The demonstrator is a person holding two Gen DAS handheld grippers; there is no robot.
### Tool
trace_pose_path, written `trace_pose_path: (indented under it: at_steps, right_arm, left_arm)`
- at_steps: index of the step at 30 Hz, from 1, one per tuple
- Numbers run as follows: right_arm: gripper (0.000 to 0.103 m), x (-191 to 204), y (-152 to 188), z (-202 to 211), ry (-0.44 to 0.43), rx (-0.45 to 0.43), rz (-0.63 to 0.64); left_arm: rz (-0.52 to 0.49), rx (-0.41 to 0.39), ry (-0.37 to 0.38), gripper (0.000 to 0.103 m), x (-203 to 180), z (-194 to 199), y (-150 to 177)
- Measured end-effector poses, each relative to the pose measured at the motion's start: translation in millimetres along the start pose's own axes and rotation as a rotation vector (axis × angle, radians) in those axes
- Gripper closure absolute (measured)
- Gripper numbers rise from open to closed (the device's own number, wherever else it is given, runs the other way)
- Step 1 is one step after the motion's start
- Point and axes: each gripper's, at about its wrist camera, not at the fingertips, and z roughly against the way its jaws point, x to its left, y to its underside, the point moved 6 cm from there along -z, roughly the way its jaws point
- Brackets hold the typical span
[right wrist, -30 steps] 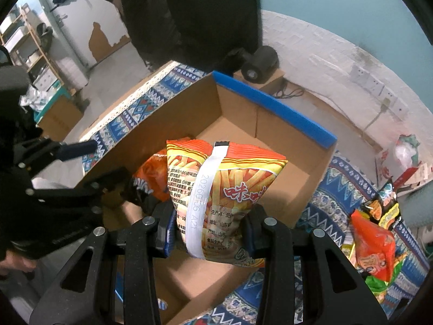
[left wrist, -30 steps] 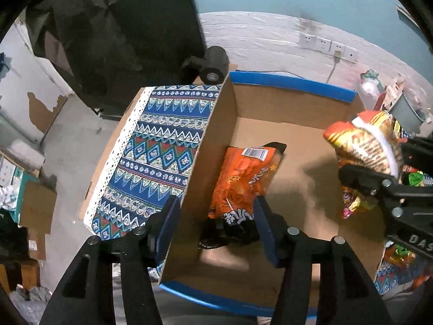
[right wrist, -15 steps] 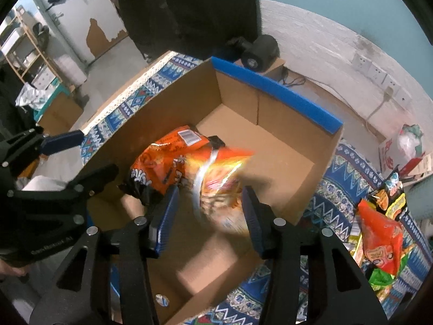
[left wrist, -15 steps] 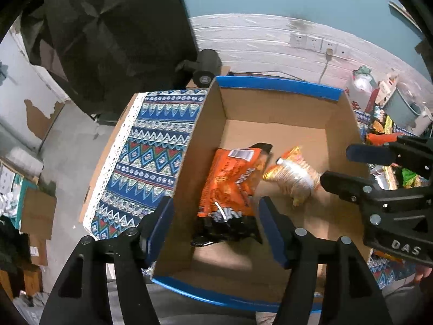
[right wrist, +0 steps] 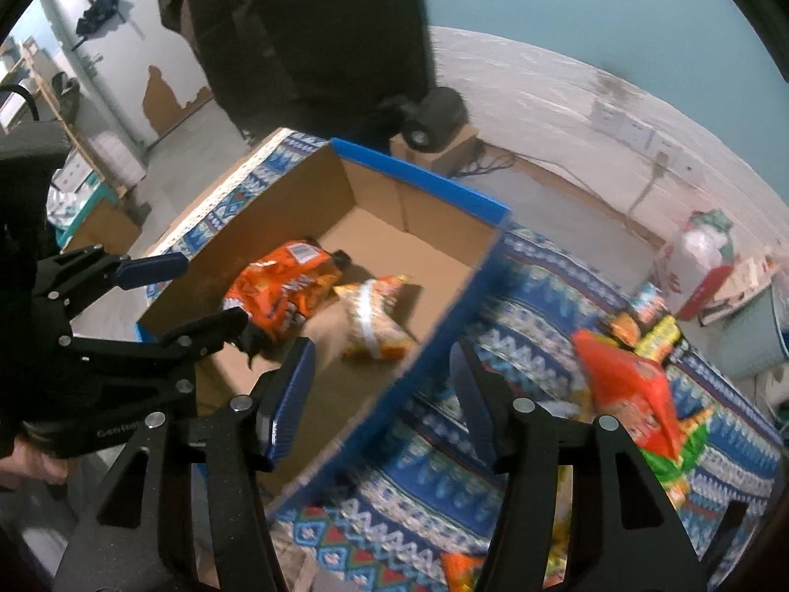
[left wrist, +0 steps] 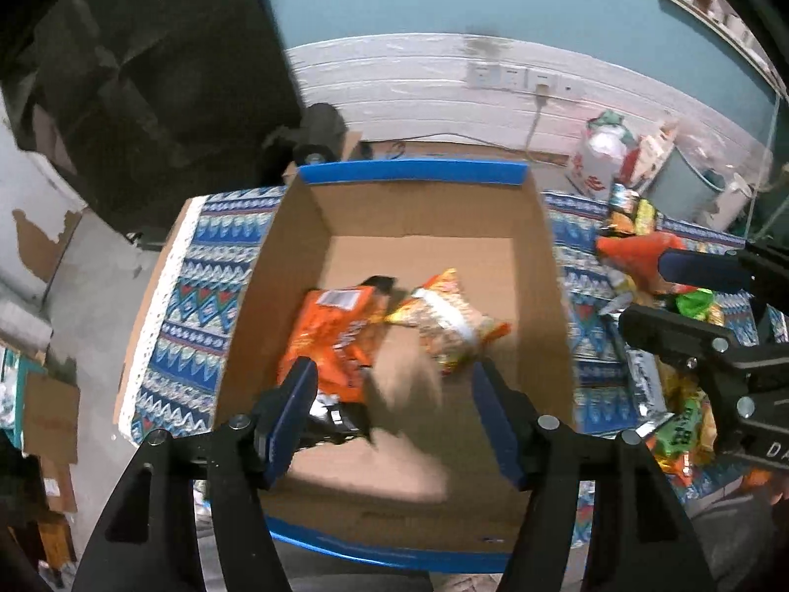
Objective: Organize snacks
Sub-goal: 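Open both tools to drop the bags into the box and withdraw, then grasp silver bar wrapper with left tool while right tool grasps yellow stick pack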
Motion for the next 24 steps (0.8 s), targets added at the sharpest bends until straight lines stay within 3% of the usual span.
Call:
trace_pose_path:
  at_steps: [9,12,24]
  right_arm:
    - [0.045,-52.2,29.9,35.7,0.067,-0.019,-0.075]
    - [0.040,-71.8,42.7,46.7,0.094,-0.027,-0.102]
    - [0.040,-152.3,99.5,86.0,0.191,-0.042,-0.250]
  left_arm:
    - [-0.073,-0.017,0.067,0.034,-53.2,11.3,-6.1]
    - [-0.098,-0.009,0.095,0.034,-72.0,10.8,-7.6]
    - [-0.191,0.047,0.156,0.034,-148.3,-2.3,-11.1]
